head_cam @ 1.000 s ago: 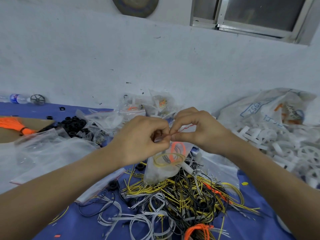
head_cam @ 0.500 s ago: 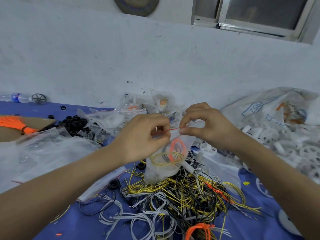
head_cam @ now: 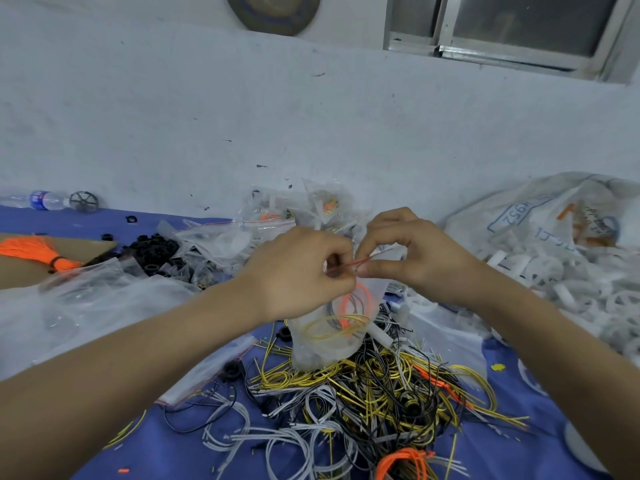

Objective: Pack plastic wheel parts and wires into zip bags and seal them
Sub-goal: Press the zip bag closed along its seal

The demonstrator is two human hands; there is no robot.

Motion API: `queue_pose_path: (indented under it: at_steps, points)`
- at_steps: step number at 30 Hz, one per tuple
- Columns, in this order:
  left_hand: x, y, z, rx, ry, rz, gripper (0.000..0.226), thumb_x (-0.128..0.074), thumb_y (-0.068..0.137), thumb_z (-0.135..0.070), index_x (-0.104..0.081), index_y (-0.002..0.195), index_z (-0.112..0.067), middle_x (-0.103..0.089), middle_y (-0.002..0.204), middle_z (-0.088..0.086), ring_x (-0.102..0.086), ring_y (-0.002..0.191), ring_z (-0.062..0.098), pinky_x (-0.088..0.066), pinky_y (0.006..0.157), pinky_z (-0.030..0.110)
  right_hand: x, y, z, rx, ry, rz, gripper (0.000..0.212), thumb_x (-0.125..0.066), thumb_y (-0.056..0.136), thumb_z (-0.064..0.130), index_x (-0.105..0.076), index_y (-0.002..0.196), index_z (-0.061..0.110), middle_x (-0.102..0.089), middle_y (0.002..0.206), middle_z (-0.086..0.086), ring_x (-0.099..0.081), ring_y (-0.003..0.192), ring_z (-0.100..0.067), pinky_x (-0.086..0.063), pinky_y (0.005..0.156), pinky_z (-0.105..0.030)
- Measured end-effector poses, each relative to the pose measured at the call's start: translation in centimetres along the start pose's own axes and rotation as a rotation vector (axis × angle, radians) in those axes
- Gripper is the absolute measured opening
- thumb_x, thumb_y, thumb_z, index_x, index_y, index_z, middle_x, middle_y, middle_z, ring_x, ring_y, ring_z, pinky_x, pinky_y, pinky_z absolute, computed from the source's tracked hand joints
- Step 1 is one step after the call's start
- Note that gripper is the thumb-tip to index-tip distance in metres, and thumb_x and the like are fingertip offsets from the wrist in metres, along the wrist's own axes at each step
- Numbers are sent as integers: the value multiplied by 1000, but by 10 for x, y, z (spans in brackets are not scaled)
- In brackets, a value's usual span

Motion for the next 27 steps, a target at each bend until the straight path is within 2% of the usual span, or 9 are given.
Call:
queue_pose_path:
  at_steps: [4,8,11,18,21,24,27]
  points:
    - [-1,3,-5,-26,56,-15,28,-60,81,-28,-41,60,-29,-48,59,-9,-51,65,14,-48,64,35,3,0,-4,-26,8,-27,9,-77,75,20,-70,80,23,-60,87,16,-46,102,-6,-32,93,-21]
    - [-3,5,-4,3,14,5,27,-61,81,-27,-45,60,-24,-50,59,-6,-53,66,16,-49,67,37,5,-3,-8,-26,15,-28,17,-77,75,20,-65,74,32,-57,84,18,-43,102,3,-30,88,-9]
    - [-4,5,-5,-9,34,-7,33,-60,83,-30,-41,56,-28,-48,56,-8,-51,64,15,-49,64,36,2,-2,-6,-4,2,-27,10,-77,74,20,-70,76,27,-59,83,18,-43,103,4,-30,87,-6]
    - [-2,3,0,-76,88,-11,44,-57,88,-33,-32,54,-23,-39,51,-5,-40,53,7,-41,56,31,8,-5,-17,-69,55,-60,11,-77,73,18,-66,72,19,-61,90,11,-47,107,-10,-34,88,-12]
    - [0,2,1,-94,94,-17,48,-56,90,-38,-29,53,-24,-37,49,-5,-38,50,7,-38,55,31,9,-5,-19,-86,53,-76,16,-76,69,28,-62,65,23,-64,90,3,-49,109,-13,-37,91,-22]
    - [2,-2,2,-110,111,-25,48,-55,90,-42,-30,53,-24,-37,49,-4,-39,50,9,-37,54,31,12,-5,-22,-116,89,-86,20,-71,61,42,-61,60,24,-65,84,3,-53,105,-14,-39,91,-28]
    - [4,-6,4,-106,104,-36,47,-56,89,-43,-31,54,-23,-37,49,-5,-38,49,8,-32,52,30,16,-7,-28,-143,110,-83,19,-71,62,40,-63,60,24,-67,84,1,-57,102,-18,-40,92,-31]
Point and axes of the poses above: each hand's wrist, its own y-axis towards the middle knuckle, its own x-axis out of the back of the hand, z = x × y, the point moved 2 cm from there along y, towards the middle knuckle
